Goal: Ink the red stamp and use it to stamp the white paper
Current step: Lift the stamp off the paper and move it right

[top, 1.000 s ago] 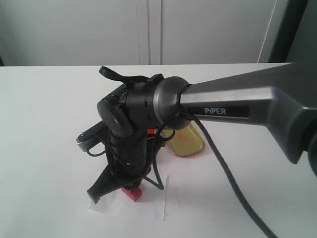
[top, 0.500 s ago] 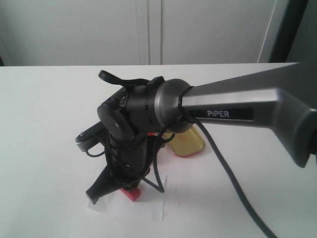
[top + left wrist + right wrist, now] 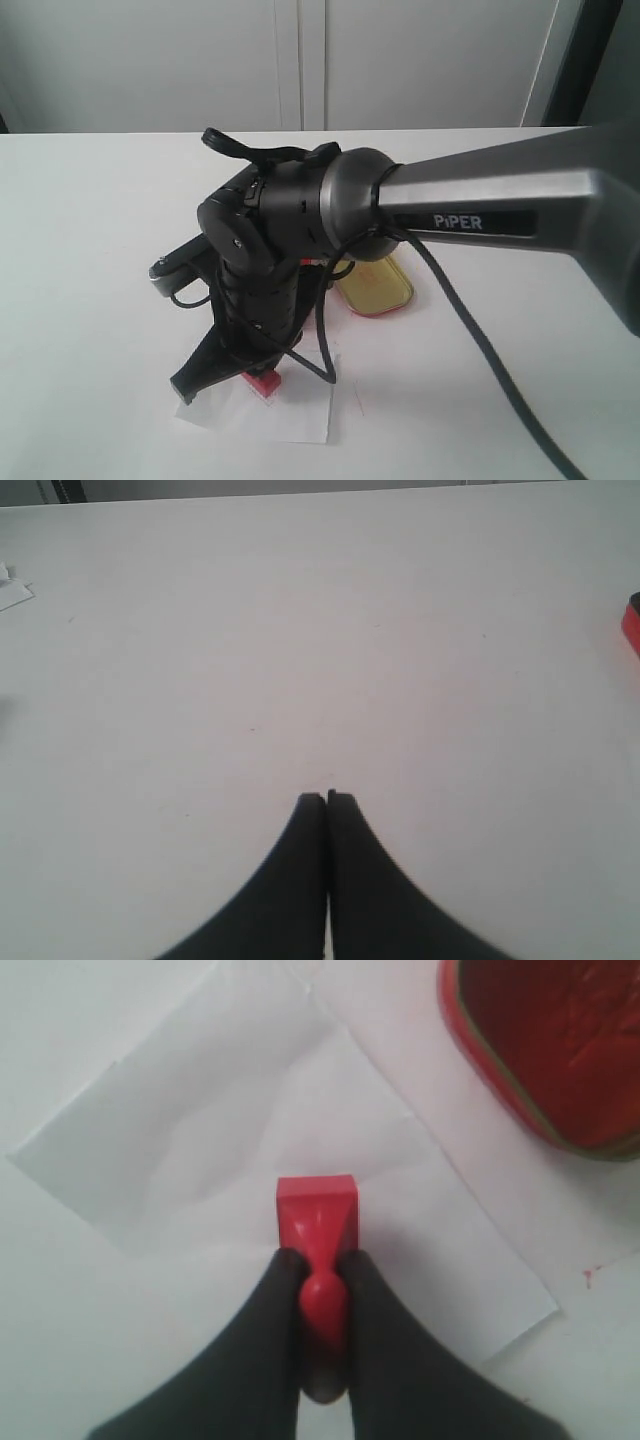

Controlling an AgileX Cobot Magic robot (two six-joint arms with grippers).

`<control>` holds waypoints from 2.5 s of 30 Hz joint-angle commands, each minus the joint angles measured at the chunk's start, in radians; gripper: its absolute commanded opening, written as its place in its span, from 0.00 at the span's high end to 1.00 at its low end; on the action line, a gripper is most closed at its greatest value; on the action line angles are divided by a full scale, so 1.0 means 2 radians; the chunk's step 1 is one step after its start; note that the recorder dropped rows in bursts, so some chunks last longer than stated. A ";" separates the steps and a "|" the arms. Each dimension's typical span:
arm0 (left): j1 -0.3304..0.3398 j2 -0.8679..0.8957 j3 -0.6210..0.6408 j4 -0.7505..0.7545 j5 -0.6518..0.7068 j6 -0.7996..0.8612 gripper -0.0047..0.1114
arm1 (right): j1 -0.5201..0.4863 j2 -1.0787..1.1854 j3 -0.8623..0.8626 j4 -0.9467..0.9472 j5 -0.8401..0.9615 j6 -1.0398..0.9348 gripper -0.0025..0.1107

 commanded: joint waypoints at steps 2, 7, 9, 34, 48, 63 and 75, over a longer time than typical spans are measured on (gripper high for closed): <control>0.001 -0.002 0.003 -0.002 -0.002 0.000 0.96 | 0.003 -0.018 0.003 -0.006 -0.003 0.002 0.98; 0.001 -0.002 0.003 -0.002 -0.002 0.000 0.96 | 0.003 -0.035 0.003 -0.034 -0.005 0.011 0.98; 0.001 -0.002 0.003 -0.002 -0.002 0.000 0.96 | 0.002 -0.042 0.003 -0.051 -0.006 0.014 0.98; 0.001 -0.002 0.003 -0.002 -0.002 0.000 0.96 | -0.147 -0.051 0.003 -0.056 -0.016 0.015 0.98; 0.001 -0.002 0.003 -0.002 -0.002 0.000 0.96 | -0.228 -0.057 0.029 0.115 0.034 -0.082 0.98; 0.001 -0.002 0.003 -0.002 -0.002 0.000 0.96 | -0.286 -0.116 0.164 0.302 -0.041 -0.219 0.98; 0.001 -0.002 0.003 -0.002 -0.002 0.000 0.96 | -0.305 -0.118 0.241 0.448 -0.071 -0.355 0.98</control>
